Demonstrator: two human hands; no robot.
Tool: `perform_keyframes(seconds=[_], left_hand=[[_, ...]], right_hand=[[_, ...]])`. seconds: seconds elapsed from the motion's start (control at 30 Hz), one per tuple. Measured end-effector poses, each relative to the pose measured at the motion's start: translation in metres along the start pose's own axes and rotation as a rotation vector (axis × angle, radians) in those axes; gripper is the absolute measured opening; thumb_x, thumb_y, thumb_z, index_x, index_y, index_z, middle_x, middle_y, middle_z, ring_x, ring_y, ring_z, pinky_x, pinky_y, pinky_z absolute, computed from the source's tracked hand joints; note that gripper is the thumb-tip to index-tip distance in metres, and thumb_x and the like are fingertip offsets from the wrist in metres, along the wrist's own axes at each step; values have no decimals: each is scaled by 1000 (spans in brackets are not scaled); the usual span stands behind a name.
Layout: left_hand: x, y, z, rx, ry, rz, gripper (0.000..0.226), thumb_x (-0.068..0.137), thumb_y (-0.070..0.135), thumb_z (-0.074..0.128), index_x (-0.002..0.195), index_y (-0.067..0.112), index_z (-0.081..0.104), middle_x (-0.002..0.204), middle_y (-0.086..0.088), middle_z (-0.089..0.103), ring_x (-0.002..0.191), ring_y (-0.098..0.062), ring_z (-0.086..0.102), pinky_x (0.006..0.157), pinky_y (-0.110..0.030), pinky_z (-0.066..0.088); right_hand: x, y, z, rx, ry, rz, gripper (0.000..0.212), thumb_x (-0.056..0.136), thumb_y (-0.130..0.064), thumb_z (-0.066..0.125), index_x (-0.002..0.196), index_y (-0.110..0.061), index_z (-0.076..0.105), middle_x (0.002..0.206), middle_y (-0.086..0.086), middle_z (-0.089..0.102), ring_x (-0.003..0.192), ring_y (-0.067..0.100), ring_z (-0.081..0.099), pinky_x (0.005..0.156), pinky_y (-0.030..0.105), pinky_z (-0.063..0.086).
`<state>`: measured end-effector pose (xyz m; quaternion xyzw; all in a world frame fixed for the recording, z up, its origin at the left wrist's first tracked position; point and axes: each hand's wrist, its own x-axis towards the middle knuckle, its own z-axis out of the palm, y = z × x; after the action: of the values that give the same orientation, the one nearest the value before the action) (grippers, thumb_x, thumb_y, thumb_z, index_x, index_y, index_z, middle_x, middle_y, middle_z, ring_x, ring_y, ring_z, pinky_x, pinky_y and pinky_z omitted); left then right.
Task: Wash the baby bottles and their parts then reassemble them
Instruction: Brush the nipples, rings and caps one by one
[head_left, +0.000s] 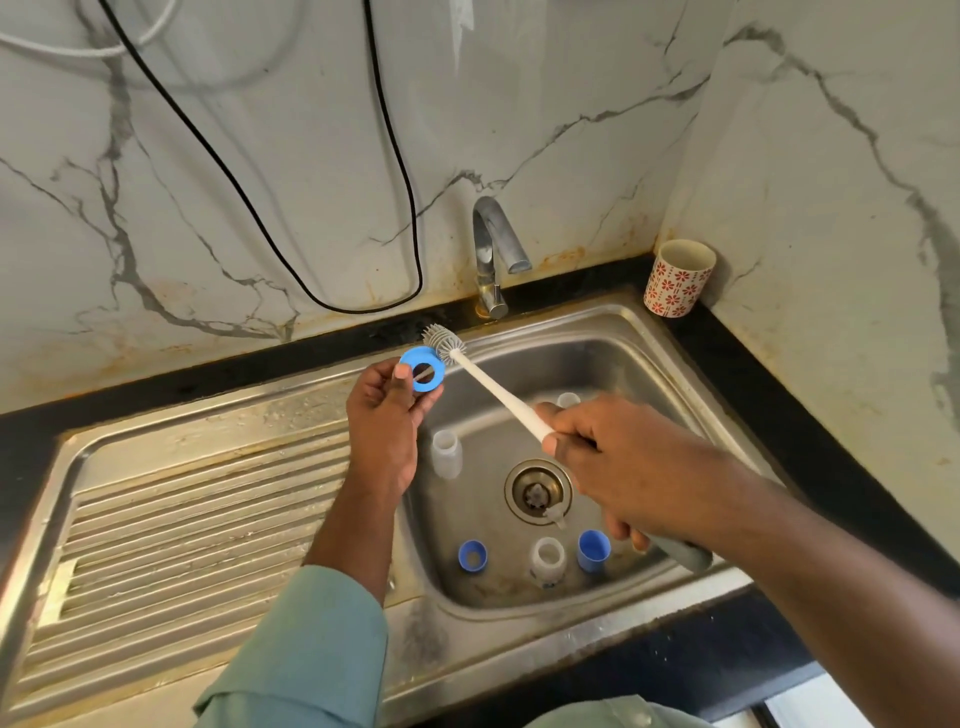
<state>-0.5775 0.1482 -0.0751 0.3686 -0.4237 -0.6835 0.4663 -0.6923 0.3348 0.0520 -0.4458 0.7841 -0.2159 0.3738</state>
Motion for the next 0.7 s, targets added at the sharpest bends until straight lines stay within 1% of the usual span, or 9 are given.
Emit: perform_keyframes(seconds=[0.07,0.13,0.23,0.3,0.37,0.47,0.53,0.6,0.7], left_hand=[[-1,3,3,-63,29,-73,8,100,10,52,99,5,58,108,-16,68,104,-27,69,87,-38,59],[1,7,6,-172,105,-156,9,100,11,52,102,4,57,113,-20,66,104,-30,69,84,-40,60],[8,15,6,-400,230,-328,27,102,13,51,123,-2,53,124,-24,61,95,-32,67,67,-36,63],[10,18,7,-443,208,-408,37,100,9,53,135,-3,48,129,-27,58,95,-36,66,60,-36,62],[8,21,10,-457,154,-457,43,96,3,57,137,0,47,124,-29,60,98,-41,67,62,-38,62],[5,28,13,-467,149,-495,39,92,-2,61,130,-4,54,114,-26,64,98,-35,69,73,-39,62],[9,31,11,-467,191,-476,34,91,-2,62,125,-4,57,116,-24,64,94,-32,68,67,-35,62],[12,28,9,-463,225,-452,35,91,-2,63,125,-3,58,119,-23,65,91,-29,69,61,-33,62],[11,20,16,-480,226,-461,40,89,-2,65,128,-4,56,116,-22,67,95,-29,69,65,-34,62]], right_hand=[[1,3,1,0,8,0,24,103,-30,44,121,-23,56,81,7,66,49,11,57,47,23,53],[2,7,2,14,20,-4,28,103,-31,44,128,-27,54,80,6,66,48,10,56,46,22,52],[-1,13,5,-3,11,-18,31,103,-32,43,133,-32,53,72,-2,60,45,3,52,45,17,46],[-1,15,10,-29,22,-23,33,103,-31,43,134,-29,53,66,-5,56,42,0,49,45,17,47],[4,15,14,-50,43,-20,33,103,-32,42,134,-28,53,64,-5,55,45,4,50,50,27,53],[4,18,17,-45,32,-19,33,103,-34,41,135,-35,51,70,-1,59,52,9,52,57,39,57],[-3,20,18,-39,6,-23,31,103,-34,41,132,-38,52,70,-1,60,54,10,52,57,38,57],[-7,20,21,-15,-7,-16,34,103,-33,42,136,-39,48,68,-1,58,53,9,51,57,35,56],[4,16,25,-17,22,-37,37,103,-30,41,139,-38,46,71,3,59,53,9,49,57,37,56]])
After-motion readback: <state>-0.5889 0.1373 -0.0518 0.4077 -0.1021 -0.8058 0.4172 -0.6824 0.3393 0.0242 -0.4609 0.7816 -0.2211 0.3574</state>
